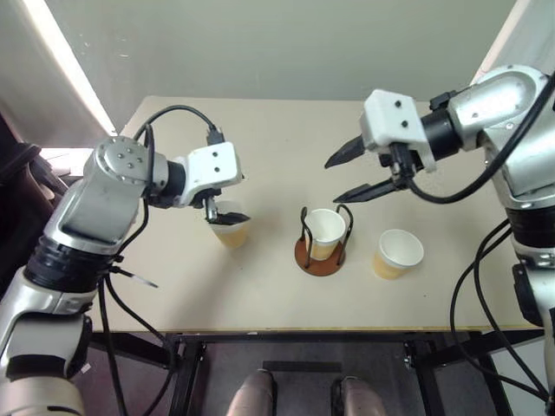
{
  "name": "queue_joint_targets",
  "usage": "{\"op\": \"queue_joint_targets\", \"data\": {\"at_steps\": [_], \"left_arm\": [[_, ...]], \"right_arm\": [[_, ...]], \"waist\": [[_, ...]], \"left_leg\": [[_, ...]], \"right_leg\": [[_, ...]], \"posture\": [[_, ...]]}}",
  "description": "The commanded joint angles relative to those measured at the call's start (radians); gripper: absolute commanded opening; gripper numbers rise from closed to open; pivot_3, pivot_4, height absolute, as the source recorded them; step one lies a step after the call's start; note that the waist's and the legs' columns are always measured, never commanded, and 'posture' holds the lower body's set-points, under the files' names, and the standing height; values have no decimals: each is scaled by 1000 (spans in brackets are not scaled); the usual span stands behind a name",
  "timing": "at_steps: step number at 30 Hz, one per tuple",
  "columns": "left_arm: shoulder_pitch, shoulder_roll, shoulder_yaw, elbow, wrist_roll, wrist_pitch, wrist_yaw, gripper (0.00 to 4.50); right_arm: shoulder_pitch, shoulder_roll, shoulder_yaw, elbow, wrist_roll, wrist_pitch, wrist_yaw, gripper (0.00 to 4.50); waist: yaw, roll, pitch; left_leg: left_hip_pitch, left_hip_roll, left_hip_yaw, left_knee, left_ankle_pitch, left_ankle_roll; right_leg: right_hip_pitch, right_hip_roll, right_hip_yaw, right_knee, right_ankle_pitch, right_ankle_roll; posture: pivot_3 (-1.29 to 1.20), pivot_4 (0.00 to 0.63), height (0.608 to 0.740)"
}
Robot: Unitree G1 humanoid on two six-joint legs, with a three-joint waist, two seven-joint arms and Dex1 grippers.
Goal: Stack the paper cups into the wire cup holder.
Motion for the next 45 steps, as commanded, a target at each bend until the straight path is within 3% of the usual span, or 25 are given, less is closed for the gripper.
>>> {"op": "queue_joint_targets", "data": {"at_steps": [1,14,23,26,37,45], "left_arm": [[20,44,-28,-39,96,-8,18,4500],[127,39,-20,-81,94,62,4,4500],[149,14,-50,24,113,0,3,4500],[135,-7,-61,79,123,-47,3,3889],[53,-67,-73,243,139,-256,-61,29],[-70,-74,-43,267,84,-279,-195,29]], "right_arm": [[-46,-2,-57,-22,56,52,-7,2876],[-76,8,-45,10,93,71,-11,2876],[-73,0,-46,12,93,68,-9,2876],[-71,-4,-44,10,93,68,-11,2942],[-64,-14,-47,2,96,76,-15,2942],[-54,-53,-60,-23,143,127,6,2942]], "waist": [[-1,0,0],[-1,0,0],[-1,0,0],[-1,0,0],[0,0,0],[0,0,0]], "left_leg": [[0,0,0,0,0,0],[0,1,-1,-1,-1,-1],[0,1,-1,-2,-1,-1],[0,1,-1,-1,-1,-1],[-1,1,-1,-1,-1,0],[-2,1,-1,-1,-1,0]], "right_leg": [[0,0,0,0,0,0],[-2,0,0,2,-1,-2],[-2,0,0,3,-1,-2],[-2,0,0,3,-1,-2],[-3,0,0,3,-1,-2],[-3,1,0,2,-1,-2]], "posture": [[0,150,740],[0,150,740],[0,150,740],[0,150,740],[0,150,740],[0,150,740]]}}
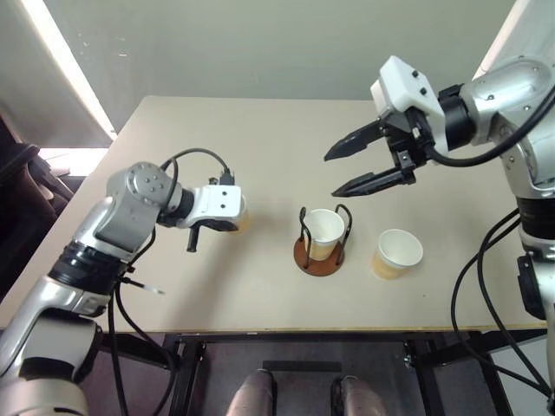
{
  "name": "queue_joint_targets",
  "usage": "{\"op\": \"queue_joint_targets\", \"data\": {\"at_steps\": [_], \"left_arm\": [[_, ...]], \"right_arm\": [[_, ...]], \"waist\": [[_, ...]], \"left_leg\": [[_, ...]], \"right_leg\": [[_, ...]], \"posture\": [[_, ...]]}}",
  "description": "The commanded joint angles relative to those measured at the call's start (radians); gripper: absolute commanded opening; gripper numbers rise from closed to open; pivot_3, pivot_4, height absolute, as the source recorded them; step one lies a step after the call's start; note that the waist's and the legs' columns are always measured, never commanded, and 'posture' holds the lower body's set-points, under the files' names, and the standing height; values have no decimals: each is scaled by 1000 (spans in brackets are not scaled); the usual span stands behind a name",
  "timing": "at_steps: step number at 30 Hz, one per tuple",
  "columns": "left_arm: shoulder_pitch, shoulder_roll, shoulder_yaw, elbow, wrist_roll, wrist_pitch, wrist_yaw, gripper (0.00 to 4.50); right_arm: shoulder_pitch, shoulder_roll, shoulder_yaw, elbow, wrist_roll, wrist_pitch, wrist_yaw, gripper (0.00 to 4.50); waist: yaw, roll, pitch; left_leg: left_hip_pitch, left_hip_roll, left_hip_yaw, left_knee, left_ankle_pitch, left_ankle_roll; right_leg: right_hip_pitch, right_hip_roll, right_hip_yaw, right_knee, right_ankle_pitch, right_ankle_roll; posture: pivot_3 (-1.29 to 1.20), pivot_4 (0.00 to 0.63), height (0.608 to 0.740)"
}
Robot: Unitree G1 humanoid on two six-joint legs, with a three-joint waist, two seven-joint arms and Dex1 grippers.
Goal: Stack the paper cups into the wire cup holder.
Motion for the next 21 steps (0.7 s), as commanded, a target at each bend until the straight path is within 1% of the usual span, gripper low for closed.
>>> {"op": "queue_joint_targets", "data": {"at_steps": [1,6,10,15,18,19,21], "left_arm": [[-85,-4,52,1,-48,4,-56,29],[-226,-51,83,26,-128,51,-115,29],[-329,-101,90,64,-174,67,-159,29],[-453,-198,75,162,-207,50,-205,29],[-487,-256,52,212,-213,28,-237,29],[-490,-265,44,220,-216,21,-242,29],[-497,-277,28,231,-230,13,-244,29]], "right_arm": [[0,-40,-52,-44,32,22,5,2942],[66,-65,-109,-119,95,113,-55,2942],[130,-90,-129,-167,104,140,-105,2942],[177,-131,-158,-183,103,148,-165,2942],[198,-162,-177,-184,103,157,-192,2942],[203,-171,-178,-184,102,156,-197,2942],[213,-192,-181,-181,98,152,-204,2942]], "waist": [[1,0,0],[2,-1,0],[2,-1,0],[3,-1,0],[4,-1,0],[4,-1,0],[5,-1,0]], "left_leg": [[0,0,0,0,0,0],[-2,0,0,1,0,0],[-3,0,0,2,0,0],[-5,0,0,3,0,1],[-6,0,1,3,-2,4],[-6,0,1,3,-3,7],[-7,0,1,3,-3,7]], "right_leg": [[0,0,0,0,0,0],[0,0,0,-1,0,0],[0,0,0,-2,1,2],[0,0,0,-3,2,6],[0,0,0,-5,4,9],[0,0,0,-7,5,11],[0,0,0,-9,8,15]], "posture": [[0,150,740],[0,150,740],[0,150,740],[0,150,740],[0,150,740],[0,150,740],[0,150,740]]}}
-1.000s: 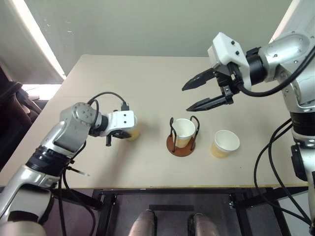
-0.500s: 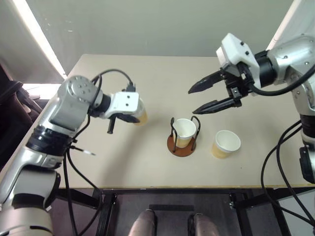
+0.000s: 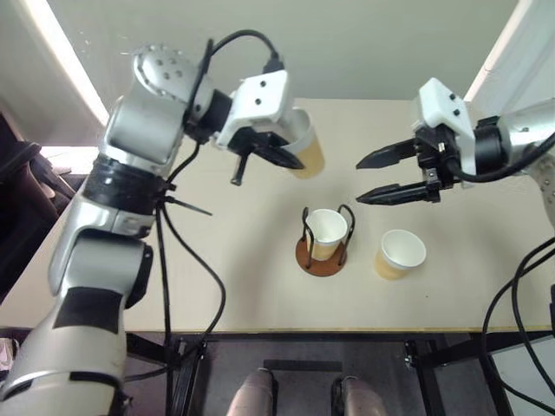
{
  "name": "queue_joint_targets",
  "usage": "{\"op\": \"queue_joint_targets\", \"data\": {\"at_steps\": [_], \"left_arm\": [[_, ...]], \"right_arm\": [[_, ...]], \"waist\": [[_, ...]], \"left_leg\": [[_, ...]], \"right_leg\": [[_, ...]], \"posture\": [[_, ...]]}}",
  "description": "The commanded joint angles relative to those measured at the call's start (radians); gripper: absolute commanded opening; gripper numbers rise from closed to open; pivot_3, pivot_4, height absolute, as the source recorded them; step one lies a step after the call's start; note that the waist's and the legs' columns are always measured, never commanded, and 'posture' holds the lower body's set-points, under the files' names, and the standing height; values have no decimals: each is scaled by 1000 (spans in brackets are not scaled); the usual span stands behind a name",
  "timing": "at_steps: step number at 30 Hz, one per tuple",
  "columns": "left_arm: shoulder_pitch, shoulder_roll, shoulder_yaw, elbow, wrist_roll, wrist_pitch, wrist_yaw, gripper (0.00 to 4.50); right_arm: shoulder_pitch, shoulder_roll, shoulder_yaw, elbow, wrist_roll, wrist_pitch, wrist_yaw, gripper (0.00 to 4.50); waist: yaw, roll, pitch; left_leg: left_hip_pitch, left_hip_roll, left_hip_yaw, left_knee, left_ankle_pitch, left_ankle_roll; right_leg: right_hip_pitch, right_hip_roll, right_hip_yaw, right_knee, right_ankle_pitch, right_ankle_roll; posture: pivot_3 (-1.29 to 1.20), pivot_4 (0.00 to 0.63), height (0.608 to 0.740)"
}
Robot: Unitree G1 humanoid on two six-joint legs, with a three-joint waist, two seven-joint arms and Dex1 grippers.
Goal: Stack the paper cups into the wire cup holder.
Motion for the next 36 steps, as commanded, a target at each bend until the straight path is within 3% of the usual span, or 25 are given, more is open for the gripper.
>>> {"op": "queue_joint_targets", "data": {"at_steps": [1,4,18,20,36], "left_arm": [[-39,-22,-25,16,-44,-23,-44,29],[-47,-43,-77,19,-84,-30,-44,29],[-46,-26,-256,-2,-177,-61,-44,29],[-47,-23,-268,1,-181,-67,-44,29],[-34,-73,-287,35,-140,-98,-44,29]], "right_arm": [[8,-57,-56,-14,-2,-7,-16,2942],[32,-108,-76,-24,2,-2,-22,2942],[78,-158,-107,-64,33,21,-61,2942],[78,-159,-106,-64,36,20,-64,2942],[73,-164,-101,-66,45,13,-75,2942]], "waist": [[1,0,0],[4,0,0],[11,0,0],[11,0,0],[15,0,0]], "left_leg": [[-1,0,0,0,0,0],[-3,0,0,1,1,-1],[-3,0,3,7,-1,2],[-3,0,3,8,-4,8],[-3,0,4,9,-3,7]], "right_leg": [[0,0,0,-1,1,2],[0,0,1,-6,6,11],[1,0,3,-6,8,15],[2,0,3,-6,9,15],[2,0,3,-7,9,16]], "posture": [[0,150,740],[0,150,740],[0,150,740],[0,150,740],[0,150,740]]}}
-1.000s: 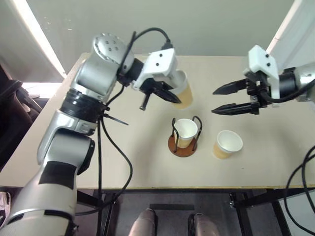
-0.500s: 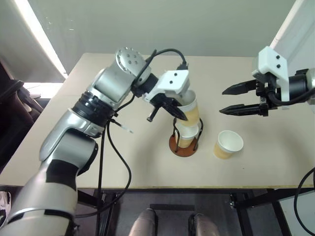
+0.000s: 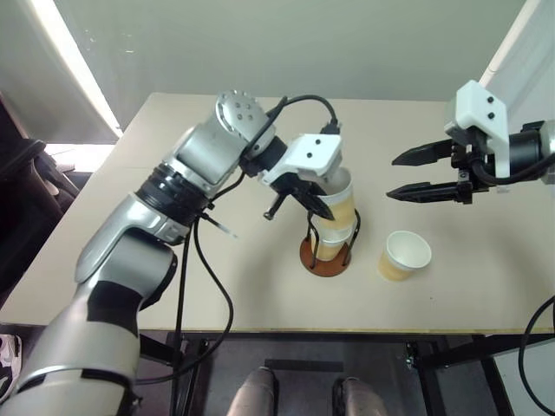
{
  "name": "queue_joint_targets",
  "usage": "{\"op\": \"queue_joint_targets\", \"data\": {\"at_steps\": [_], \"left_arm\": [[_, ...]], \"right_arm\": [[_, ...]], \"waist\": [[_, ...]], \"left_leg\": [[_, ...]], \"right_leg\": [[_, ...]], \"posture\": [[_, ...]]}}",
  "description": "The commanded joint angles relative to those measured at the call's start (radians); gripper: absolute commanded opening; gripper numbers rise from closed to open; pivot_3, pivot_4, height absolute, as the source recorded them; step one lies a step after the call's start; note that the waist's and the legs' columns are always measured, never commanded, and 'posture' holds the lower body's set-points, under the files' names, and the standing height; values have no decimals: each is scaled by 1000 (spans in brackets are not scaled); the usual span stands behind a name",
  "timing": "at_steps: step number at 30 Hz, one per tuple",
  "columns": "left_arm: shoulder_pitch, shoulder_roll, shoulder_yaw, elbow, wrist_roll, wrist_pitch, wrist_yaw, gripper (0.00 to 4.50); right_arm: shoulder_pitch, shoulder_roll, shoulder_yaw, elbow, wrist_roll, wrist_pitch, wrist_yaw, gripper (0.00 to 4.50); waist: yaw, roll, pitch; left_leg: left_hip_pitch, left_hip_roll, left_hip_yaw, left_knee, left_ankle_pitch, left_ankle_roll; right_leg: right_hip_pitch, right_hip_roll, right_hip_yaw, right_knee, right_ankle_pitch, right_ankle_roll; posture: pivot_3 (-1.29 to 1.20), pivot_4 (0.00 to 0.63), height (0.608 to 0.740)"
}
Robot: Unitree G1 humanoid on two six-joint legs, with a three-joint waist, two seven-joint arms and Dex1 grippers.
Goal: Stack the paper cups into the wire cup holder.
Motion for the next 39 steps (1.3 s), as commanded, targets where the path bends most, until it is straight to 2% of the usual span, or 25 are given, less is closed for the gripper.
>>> {"op": "queue_joint_targets", "data": {"at_steps": [1,13,17,21,26,31,32,39], "left_arm": [[-14,-6,-1,3,15,-33,-40,29],[-12,-11,-17,23,36,-62,-40,29],[-18,-44,-9,44,54,-51,-40,29],[-27,-63,-9,58,57,-46,-40,965],[-40,-62,-20,78,59,-67,-40,2569],[-49,-61,-24,93,64,-85,-40,4367],[-50,-60,-25,94,64,-86,-40,4476],[-62,-78,28,118,75,-84,-40,4476]], "right_arm": [[-11,-22,-42,-23,10,-7,-4,2942],[-7,-33,-40,-24,13,-8,-4,2942],[-1,-36,-35,-22,7,-13,-3,2942],[15,-46,-39,-30,8,-10,-3,2942],[30,-63,-47,-31,7,-12,-5,2942],[38,-78,-51,-29,7,-18,-4,2942],[38,-79,-52,-28,8,-19,-3,2942],[78,-138,-38,-15,-20,-62,30,2942]], "waist": [[0,0,0],[1,0,0],[3,0,0],[5,0,0],[6,0,0],[7,0,0],[7,0,0],[8,0,0]], "left_leg": [[0,0,0,0,0,0],[0,0,0,1,0,1],[0,0,0,1,0,1],[0,0,0,2,0,1],[0,0,0,2,-1,1],[0,0,1,3,-1,2],[0,0,1,3,-1,2],[-1,0,1,3,-2,3]], "right_leg": [[0,0,0,0,0,0],[0,0,0,0,0,1],[0,0,0,0,0,1],[1,0,0,0,0,1],[1,0,0,0,0,1],[1,0,0,0,0,1],[1,0,0,0,0,2],[1,0,0,0,0,2]], "posture": [[0,150,740],[0,150,740],[0,150,740],[0,150,740],[0,150,740],[0,150,740],[0,150,740],[0,150,740]]}}
